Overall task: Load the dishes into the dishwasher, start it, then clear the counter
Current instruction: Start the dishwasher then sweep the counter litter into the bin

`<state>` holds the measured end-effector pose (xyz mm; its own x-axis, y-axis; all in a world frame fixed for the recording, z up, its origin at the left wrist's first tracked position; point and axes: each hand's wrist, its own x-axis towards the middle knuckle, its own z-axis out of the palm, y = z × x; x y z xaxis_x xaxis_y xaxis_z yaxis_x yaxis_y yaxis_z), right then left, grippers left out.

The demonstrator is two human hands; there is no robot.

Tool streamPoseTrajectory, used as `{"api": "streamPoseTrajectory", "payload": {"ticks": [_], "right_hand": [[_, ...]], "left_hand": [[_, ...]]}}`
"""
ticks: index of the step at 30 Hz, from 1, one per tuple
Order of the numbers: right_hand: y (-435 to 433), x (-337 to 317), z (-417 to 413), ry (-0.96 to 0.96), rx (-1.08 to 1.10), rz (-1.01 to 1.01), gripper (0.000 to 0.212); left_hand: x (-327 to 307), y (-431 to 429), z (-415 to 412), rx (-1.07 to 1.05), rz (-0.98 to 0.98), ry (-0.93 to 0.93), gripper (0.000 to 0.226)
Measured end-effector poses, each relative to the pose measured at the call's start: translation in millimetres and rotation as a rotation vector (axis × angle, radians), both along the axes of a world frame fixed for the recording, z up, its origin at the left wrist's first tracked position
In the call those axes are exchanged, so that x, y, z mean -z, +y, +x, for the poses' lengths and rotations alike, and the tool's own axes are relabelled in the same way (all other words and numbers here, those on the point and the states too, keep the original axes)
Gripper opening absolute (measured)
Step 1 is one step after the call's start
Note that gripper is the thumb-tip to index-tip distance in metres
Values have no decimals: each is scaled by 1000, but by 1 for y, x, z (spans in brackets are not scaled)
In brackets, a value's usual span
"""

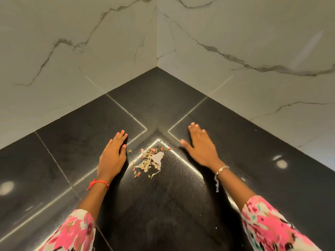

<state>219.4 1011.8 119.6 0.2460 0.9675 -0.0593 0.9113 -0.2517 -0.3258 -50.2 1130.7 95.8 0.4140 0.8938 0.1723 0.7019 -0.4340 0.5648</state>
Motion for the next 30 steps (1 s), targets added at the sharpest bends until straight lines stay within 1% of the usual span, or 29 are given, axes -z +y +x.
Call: {"api": "streamPoseTrajectory", "payload": {"ticks": [1,2,3,4,5,6,7,8,10,12,14,15,19,22,24,30], "right_hand": [[-4,-4,-8,94,-84,8,86],[-5,-9,-9,193,-118,21,80],[-1,-13,-1,254,-100,73,71],[4,-16,13,242,-28,155,63],[11,-15,35,171,74,215,60],[16,-14,60,94,186,216,60],[19,-15,87,41,287,155,63],[22,-13,110,30,364,65,67],[23,-8,134,62,412,-64,71],[27,-2,121,7,341,-89,74],[31,2,84,-61,228,-64,81],[32,3,62,-65,173,-41,85],[31,3,-36,17,-53,-22,90],[32,5,-89,74,-168,4,95],[31,7,-109,91,-206,17,91],[24,5,-131,155,-336,51,65]], "left_hand": [[0,0,0,-1,-2,-3,43],[0,0,0,0,-3,-3,43],[0,1,1,2,-3,-2,43],[0,1,1,3,-1,0,43],[0,1,2,3,2,1,43],[0,1,3,2,4,1,43],[0,1,4,1,5,-1,43],[0,0,4,-3,5,-3,43],[-1,0,4,-12,1,-14,43],[-2,1,4,-14,-1,-12,43],[-3,0,5,-17,-3,-7,43],[-3,1,6,-18,-6,-5,43],[-3,0,5,-18,-20,-4,43],[-3,1,5,-8,-21,-7,43],[-4,0,5,-10,-37,-31,43],[-8,-1,4,-7,-129,-121,42]]}}
